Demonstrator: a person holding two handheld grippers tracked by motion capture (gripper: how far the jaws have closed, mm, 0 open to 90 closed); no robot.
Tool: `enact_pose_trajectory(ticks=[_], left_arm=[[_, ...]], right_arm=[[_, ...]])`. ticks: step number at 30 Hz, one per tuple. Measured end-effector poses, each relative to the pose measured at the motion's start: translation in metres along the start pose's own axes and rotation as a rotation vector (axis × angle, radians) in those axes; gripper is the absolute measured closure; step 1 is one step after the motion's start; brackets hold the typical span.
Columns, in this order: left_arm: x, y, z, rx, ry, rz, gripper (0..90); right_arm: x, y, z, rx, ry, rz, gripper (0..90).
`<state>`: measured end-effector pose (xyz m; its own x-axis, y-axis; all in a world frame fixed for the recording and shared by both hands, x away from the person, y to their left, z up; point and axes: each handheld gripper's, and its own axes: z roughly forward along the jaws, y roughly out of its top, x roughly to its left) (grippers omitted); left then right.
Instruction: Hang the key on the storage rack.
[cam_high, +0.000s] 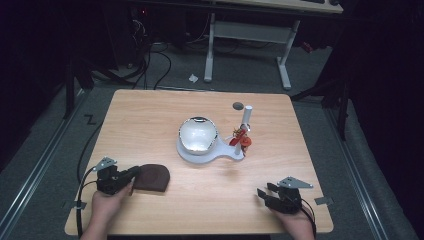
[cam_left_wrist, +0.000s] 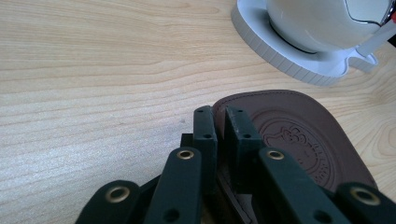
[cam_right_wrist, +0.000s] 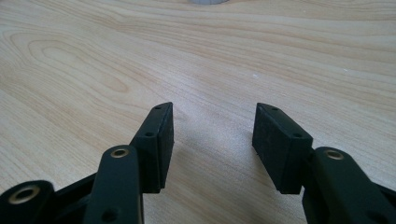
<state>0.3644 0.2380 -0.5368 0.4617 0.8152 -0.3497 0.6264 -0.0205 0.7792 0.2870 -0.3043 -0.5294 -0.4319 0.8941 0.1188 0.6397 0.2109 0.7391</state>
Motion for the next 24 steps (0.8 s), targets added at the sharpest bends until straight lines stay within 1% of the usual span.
enact_pose_trajectory(ticks=[3,7,8,11,14,16,17,18,19,20,21,22,23,24], left_arm=[[-0.002,0.0,-0.001,-0.005,0.011,0.016,86.2],[-0.004,-0.001,-0.003,-0.013,0.011,0.016,86.7],[-0.004,-0.002,-0.005,-0.027,0.01,0.015,86.8],[-0.006,-0.002,-0.009,-0.043,0.007,0.016,86.8],[-0.01,-0.002,-0.018,-0.085,0.012,0.033,86.9],[-0.011,-0.001,-0.021,-0.095,0.01,0.036,86.9],[-0.014,-0.001,-0.025,-0.112,0.013,0.048,86.9],[-0.014,-0.001,-0.025,-0.112,0.013,0.048,86.9],[-0.019,0.0,-0.029,-0.13,0.013,0.064,87.0],[-0.019,0.0,-0.029,-0.13,0.013,0.064,87.0],[-0.024,0.001,-0.033,-0.146,0.013,0.082,87.1],[-0.024,0.001,-0.033,-0.146,0.013,0.082,87.1],[-0.027,0.002,-0.034,-0.153,0.011,0.09,87.1],[-0.033,0.004,-0.037,-0.168,0.014,0.108,87.2]], right_arm=[[0.0,0.0,-0.001,-0.002,0.0,0.002,48.9],[-0.001,0.0,-0.002,-0.005,-0.001,0.002,49.0],[-0.001,0.0,-0.002,-0.008,0.0,0.004,49.0],[-0.001,0.0,-0.003,-0.009,-0.001,0.001,49.0],[-0.002,0.0,-0.003,-0.011,-0.002,-0.002,49.1],[-0.002,0.0,-0.003,-0.01,-0.001,-0.001,49.1],[-0.002,0.0,-0.003,-0.01,-0.001,-0.001,49.1],[-0.002,0.0,-0.003,-0.01,-0.001,-0.001,49.1],[-0.003,-0.001,-0.003,-0.011,-0.004,-0.002,49.1],[-0.003,-0.001,-0.003,-0.013,-0.003,-0.003,49.2],[-0.003,-0.001,-0.003,-0.014,-0.003,-0.002,49.2],[-0.004,0.0,-0.003,-0.015,-0.003,-0.002,49.2],[-0.004,0.0,-0.003,-0.015,-0.003,-0.002,49.2],[-0.004,0.0,-0.004,-0.017,-0.003,0.001,49.3]])
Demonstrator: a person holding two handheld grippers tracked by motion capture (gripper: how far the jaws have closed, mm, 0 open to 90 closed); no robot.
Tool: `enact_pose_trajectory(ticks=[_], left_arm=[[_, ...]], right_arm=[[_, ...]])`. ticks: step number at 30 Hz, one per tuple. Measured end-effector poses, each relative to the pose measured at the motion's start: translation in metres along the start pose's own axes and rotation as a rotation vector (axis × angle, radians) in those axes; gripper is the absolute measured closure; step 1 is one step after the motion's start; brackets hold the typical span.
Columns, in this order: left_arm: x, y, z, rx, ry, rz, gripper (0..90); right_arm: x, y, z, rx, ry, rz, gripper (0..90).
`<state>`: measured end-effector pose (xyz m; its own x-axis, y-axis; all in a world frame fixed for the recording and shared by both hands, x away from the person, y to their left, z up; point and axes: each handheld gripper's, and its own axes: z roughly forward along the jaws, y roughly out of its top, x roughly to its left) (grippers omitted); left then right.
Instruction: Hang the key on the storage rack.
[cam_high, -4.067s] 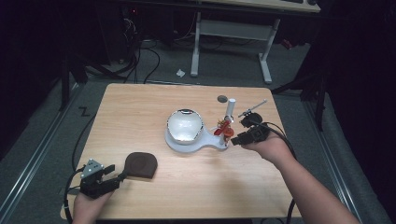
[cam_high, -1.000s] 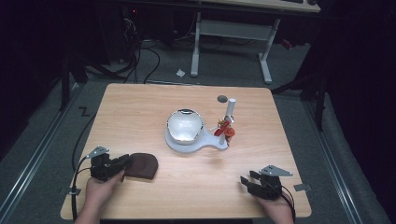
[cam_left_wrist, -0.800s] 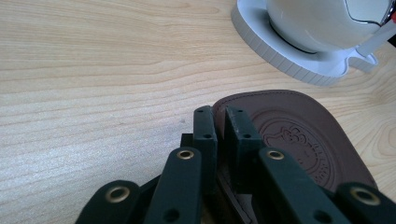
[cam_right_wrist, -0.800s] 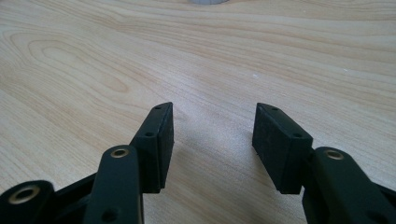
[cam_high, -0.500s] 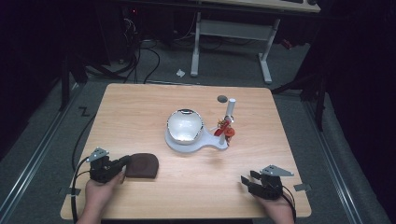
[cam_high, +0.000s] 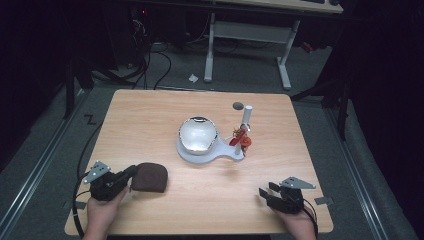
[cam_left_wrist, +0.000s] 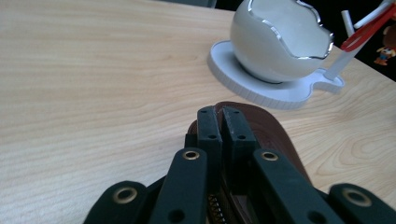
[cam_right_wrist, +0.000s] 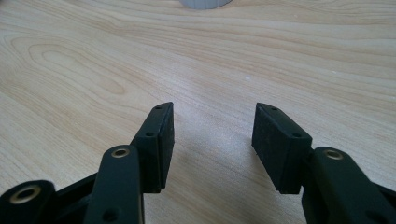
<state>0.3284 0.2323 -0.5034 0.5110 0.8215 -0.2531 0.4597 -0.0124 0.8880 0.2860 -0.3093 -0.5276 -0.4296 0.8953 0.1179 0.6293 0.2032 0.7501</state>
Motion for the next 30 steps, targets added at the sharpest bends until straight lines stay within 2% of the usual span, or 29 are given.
enact_pose_trajectory(ticks=[11,15,30], left_arm=[[-0.017,0.009,-0.01,-0.067,0.01,0.053,87.3],[-0.02,0.011,-0.012,-0.082,0.01,0.057,87.3],[-0.031,0.017,-0.012,-0.094,0.004,0.076,87.3]], right_arm=[[-0.002,0.0,-0.001,-0.003,0.003,0.005,49.5],[-0.002,0.0,-0.001,-0.002,0.004,0.008,49.5],[-0.002,0.0,0.0,-0.002,0.006,0.002,49.9]])
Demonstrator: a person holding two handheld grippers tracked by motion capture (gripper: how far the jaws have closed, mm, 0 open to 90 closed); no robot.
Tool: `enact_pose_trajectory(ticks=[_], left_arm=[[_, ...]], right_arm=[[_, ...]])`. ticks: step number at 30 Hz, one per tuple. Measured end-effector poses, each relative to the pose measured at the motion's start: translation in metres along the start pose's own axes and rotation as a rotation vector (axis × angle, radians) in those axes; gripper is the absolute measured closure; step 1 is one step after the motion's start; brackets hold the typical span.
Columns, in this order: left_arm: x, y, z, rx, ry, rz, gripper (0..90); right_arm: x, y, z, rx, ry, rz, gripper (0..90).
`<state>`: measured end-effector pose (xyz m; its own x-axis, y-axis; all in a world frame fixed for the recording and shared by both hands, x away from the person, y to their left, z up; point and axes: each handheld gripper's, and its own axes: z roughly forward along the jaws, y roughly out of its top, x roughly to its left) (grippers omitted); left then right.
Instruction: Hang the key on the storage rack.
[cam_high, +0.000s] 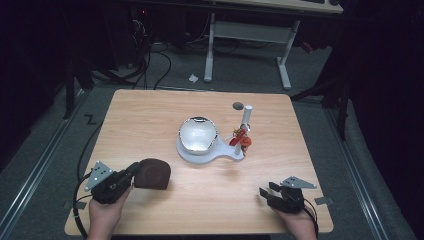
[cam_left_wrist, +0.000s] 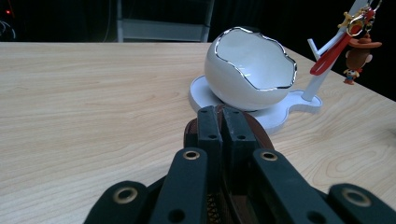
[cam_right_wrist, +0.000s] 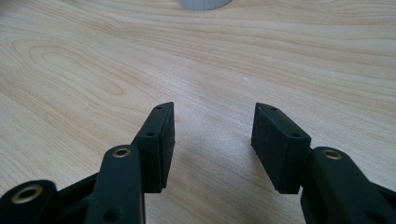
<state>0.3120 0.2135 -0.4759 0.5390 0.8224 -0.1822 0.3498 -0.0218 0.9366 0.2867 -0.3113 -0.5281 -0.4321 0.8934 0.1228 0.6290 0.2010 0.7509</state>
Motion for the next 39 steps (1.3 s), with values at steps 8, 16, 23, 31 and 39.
enact_pose_trajectory(ticks=[8,16,23,31,39], left_arm=[[-0.007,0.004,0.005,0.003,-0.006,0.014,87.3],[-0.019,0.01,0.02,0.012,-0.021,0.016,87.3],[-0.028,0.02,0.033,0.01,-0.039,0.018,87.2],[-0.034,0.035,0.043,-0.002,-0.046,0.023,87.3],[-0.039,0.054,0.054,-0.017,-0.051,0.035,87.2]], right_arm=[[0.001,0.0,0.0,-0.005,0.005,0.004,50.2],[-0.001,0.001,-0.002,-0.016,0.011,0.011,50.3],[-0.004,0.0,-0.003,-0.02,0.019,0.009,50.3],[-0.005,0.0,-0.004,-0.023,0.022,0.008,50.4],[-0.005,0.0,-0.004,-0.027,0.024,0.007,50.5]])
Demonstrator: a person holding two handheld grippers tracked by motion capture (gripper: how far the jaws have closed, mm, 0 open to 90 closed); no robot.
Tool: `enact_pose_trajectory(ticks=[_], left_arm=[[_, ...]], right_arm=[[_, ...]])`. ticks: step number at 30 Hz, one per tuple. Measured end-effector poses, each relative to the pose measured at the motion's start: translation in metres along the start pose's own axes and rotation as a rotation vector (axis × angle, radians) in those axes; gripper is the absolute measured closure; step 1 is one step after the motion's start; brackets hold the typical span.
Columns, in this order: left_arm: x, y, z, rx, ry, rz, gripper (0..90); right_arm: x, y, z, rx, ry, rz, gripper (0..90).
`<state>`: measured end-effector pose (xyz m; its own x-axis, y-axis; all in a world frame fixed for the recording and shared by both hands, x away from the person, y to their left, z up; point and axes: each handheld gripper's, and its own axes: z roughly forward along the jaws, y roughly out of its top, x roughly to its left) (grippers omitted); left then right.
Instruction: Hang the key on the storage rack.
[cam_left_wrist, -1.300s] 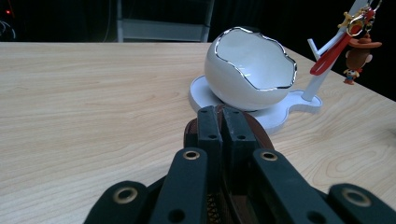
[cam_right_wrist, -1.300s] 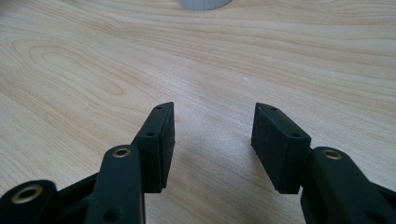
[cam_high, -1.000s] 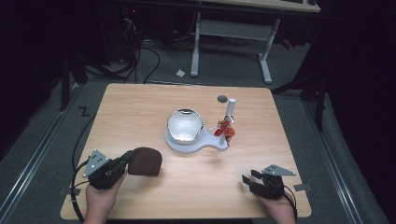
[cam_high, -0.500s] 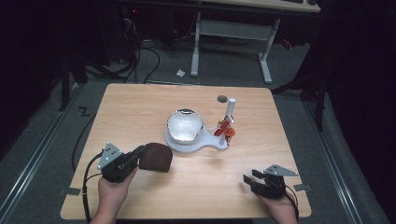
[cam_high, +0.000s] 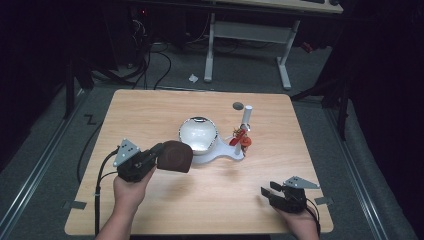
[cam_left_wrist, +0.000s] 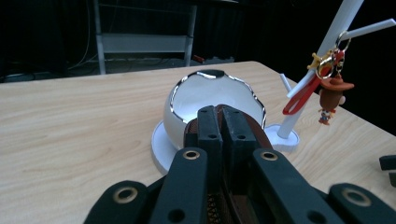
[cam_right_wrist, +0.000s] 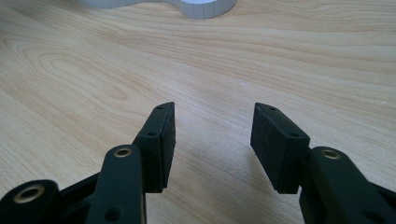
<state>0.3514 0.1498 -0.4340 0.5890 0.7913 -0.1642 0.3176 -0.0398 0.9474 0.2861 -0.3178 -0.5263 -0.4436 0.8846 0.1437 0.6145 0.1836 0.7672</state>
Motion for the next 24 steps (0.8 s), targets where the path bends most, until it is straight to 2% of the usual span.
enact_pose_trajectory(ticks=[5,9,17,24], left_arm=[[0.001,0.013,0.012,-0.005,0.008,0.003,87.3],[0.004,0.018,0.018,-0.005,0.016,0.0,87.2],[0.011,0.03,0.041,0.01,0.055,0.005,87.3],[0.014,0.037,0.058,0.016,0.072,0.005,87.2]], right_arm=[[0.0,0.0,0.0,0.002,0.004,0.0,50.6],[0.0,0.0,0.0,0.006,0.008,0.004,50.8],[0.001,-0.001,0.0,0.008,0.009,-0.007,50.9],[0.001,-0.001,-0.001,0.003,0.012,-0.014,51.1]])
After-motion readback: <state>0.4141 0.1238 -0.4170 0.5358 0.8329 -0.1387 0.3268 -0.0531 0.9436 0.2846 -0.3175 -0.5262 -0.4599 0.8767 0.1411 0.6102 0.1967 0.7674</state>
